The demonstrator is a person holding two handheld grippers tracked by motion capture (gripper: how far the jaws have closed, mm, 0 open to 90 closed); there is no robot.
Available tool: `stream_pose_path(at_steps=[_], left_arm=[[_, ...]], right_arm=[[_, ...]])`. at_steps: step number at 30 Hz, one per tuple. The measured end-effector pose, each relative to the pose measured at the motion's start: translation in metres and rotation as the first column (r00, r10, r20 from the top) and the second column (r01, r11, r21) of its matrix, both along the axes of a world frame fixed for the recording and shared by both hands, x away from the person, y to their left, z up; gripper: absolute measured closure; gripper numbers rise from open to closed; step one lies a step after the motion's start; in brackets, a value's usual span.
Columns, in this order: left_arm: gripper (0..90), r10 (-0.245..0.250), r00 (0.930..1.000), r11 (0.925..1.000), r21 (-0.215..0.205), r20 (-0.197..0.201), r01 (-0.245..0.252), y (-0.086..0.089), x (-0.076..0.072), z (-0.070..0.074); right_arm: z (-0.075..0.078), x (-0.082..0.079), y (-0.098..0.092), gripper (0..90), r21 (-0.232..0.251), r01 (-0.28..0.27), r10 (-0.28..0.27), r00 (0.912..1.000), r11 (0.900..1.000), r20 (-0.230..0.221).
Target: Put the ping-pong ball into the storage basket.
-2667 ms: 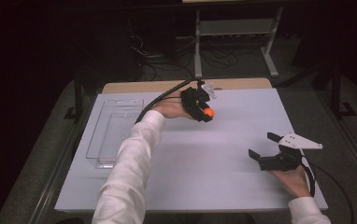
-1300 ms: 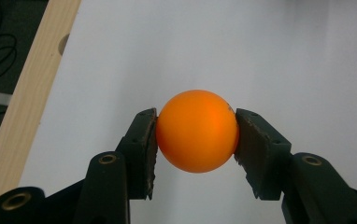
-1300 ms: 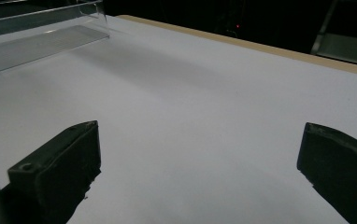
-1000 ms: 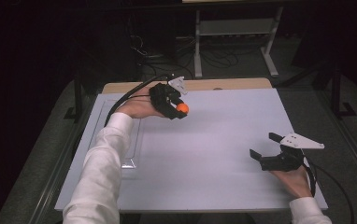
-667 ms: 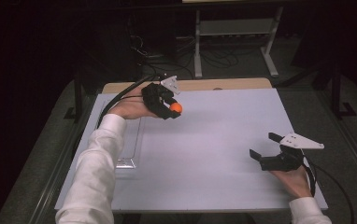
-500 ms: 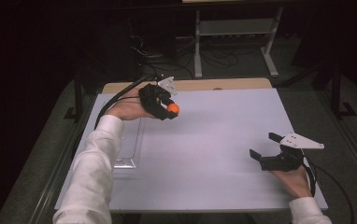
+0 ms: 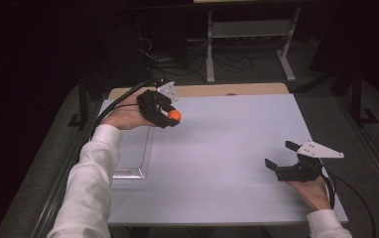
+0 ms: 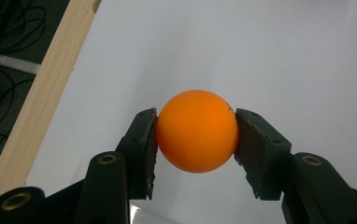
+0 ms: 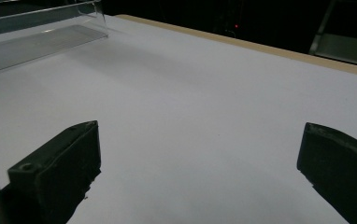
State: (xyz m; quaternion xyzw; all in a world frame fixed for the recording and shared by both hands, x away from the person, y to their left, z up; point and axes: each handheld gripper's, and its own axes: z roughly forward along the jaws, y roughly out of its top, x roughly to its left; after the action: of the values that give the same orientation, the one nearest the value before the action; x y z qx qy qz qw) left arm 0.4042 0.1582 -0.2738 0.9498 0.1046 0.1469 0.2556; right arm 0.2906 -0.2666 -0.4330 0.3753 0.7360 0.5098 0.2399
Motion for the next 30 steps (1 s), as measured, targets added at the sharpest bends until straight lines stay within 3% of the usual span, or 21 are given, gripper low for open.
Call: stream_pose_path(at_steps=[30], left_arm=[[50.6, 0.051, 0.9987, 0.9981, 0.034, 0.002, -0.051, 0.033, -0.014, 0.003]], right_arm=[[-0.001, 0.000, 0.001, 0.0, -0.009, -0.001, 0.001, 1.0000, 1.000, -0.001]])
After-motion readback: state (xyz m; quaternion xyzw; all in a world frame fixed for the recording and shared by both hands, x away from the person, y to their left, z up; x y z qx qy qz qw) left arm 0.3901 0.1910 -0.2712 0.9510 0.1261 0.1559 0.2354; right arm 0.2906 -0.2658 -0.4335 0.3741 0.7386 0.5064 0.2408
